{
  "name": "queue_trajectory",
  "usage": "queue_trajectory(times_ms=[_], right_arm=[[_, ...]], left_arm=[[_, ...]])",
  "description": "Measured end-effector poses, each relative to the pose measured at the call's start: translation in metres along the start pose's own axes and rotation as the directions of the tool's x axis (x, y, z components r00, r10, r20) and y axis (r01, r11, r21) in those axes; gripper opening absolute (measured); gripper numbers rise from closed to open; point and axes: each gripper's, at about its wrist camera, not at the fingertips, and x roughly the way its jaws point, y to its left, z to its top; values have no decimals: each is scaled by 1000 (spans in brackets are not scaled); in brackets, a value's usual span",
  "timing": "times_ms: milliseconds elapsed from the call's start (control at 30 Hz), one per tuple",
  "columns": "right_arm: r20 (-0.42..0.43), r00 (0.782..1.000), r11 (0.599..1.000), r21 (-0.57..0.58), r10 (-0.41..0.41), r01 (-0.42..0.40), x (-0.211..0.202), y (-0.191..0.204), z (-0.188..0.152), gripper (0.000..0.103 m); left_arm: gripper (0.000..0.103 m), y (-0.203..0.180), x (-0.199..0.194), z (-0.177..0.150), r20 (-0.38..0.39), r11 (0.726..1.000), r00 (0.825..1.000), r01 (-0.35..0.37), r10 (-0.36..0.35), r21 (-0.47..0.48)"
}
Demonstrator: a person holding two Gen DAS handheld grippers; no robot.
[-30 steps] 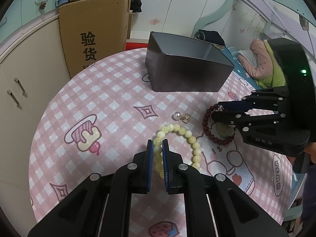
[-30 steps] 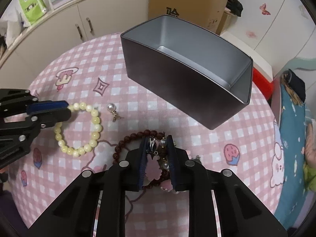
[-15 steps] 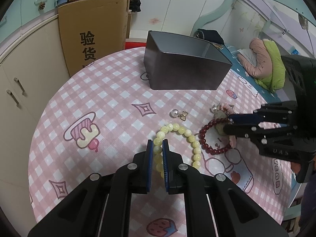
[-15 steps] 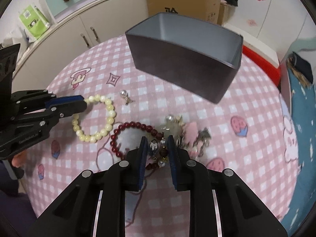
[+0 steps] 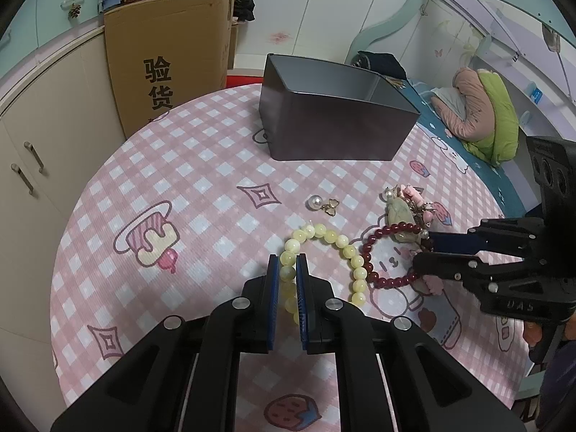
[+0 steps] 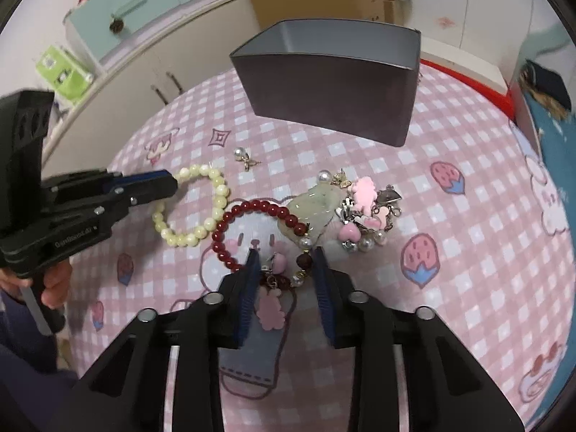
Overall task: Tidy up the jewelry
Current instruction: 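Close the right gripper on the red bead bracelet and lift it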
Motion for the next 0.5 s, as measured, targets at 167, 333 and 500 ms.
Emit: queue_trajectory(times_ms=[167,333,500], right_arm=[[53,998,1000,4,-29,29,-12,4,2,9],[101,993,998,-2,-60,61,-28,8,5,9],[142,989,999,-8,-39,40,-47,13,8,9]], left_arm=[[8,-3,-2,-1,15,1000,1000,-4,4,11],[8,-10,-9,1,49,999,999,-3,1,36],[8,-15,-25,8,86,998,995,51,-55,44]])
